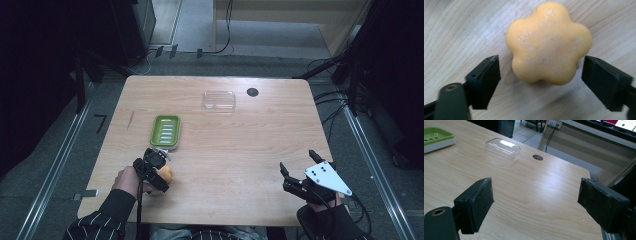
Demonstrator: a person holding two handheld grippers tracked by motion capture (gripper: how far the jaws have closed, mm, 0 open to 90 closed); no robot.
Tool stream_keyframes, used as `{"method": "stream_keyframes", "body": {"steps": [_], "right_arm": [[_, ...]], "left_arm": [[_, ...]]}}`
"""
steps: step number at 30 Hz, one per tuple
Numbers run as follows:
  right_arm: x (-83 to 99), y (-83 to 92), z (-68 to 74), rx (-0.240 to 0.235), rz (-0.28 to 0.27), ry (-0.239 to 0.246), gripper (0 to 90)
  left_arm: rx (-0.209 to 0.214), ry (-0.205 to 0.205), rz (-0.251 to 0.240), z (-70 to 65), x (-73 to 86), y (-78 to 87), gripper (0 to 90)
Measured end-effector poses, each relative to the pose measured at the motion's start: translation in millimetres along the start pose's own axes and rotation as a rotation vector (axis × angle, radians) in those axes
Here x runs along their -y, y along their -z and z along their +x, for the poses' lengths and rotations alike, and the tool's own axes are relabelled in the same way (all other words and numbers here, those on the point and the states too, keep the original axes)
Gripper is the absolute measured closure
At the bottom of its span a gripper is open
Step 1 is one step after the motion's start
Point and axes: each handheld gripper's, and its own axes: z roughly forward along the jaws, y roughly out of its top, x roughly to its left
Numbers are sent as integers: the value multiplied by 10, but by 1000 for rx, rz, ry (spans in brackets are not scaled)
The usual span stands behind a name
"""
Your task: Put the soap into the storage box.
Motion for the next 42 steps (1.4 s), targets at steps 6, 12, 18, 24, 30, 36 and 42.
{"method": "stream_keyframes", "body": {"steps": [6,12,18,24,30,36,42], "right_arm": [[0,3,2,-1,1,-3,134],[-1,2,2,1,0,-3,134],[-1,2,1,-1,-2,1,134],[0,3,2,-1,0,-3,134],[-1,1,2,-3,-2,2,134],[-1,3,2,-1,-1,-3,134],[-1,1,1,-3,-2,0,133]], "left_arm": [[8,-9,9,35,-8,-18,248],[24,-22,7,29,-26,-37,318],[24,-32,9,16,-28,-51,383],[26,-39,0,24,-13,-50,391],[18,-49,-1,28,-5,-47,393],[-1,-45,0,44,13,-36,394],[-2,-43,-1,65,28,-18,393]]}}
